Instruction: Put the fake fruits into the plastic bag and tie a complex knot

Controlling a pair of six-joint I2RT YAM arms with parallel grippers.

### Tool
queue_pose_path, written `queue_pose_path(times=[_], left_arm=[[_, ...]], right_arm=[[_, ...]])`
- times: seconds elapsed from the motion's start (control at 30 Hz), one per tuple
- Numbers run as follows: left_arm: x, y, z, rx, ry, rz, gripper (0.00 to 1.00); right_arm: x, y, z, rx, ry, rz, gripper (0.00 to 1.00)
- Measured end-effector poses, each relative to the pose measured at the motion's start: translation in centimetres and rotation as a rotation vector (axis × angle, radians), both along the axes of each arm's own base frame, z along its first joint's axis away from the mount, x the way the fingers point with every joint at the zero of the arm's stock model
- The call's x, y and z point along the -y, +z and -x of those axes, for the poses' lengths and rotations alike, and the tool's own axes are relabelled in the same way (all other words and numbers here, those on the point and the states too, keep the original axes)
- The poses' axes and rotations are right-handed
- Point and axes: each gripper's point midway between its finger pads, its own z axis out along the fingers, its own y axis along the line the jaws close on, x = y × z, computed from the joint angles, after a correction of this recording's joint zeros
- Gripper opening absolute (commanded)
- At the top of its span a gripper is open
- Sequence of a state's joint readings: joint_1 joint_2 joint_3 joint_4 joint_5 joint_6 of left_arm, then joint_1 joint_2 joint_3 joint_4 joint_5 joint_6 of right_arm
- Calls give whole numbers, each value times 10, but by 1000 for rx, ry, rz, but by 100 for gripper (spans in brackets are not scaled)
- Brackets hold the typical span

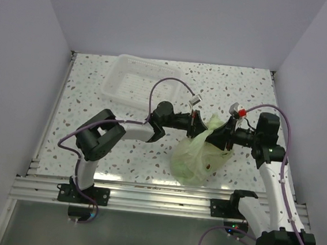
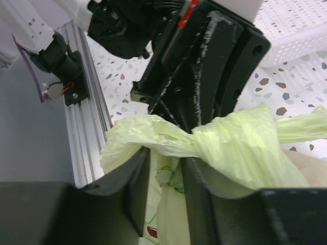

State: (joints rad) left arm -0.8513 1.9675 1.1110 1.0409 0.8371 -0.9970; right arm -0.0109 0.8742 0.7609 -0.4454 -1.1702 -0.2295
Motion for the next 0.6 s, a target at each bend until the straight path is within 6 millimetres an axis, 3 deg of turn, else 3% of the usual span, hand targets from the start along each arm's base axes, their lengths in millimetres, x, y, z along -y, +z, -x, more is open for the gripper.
queue_pose_path(times=[0.37,0.43,0.47,0.6], left_arm=[[-9,9,12,-52,-46,63,0],[-10,11,14,-49,-60,70,0],[-11,12,15,-45,-65,73,0],[-12,14,17,-38,-76,82,0]], right_arm=[[13,22,13,-2,-87,115,49],[18,25,15,0,-109,156,59],[21,25,17,-4,-119,175,81],[29,28,22,-22,-150,239,80]])
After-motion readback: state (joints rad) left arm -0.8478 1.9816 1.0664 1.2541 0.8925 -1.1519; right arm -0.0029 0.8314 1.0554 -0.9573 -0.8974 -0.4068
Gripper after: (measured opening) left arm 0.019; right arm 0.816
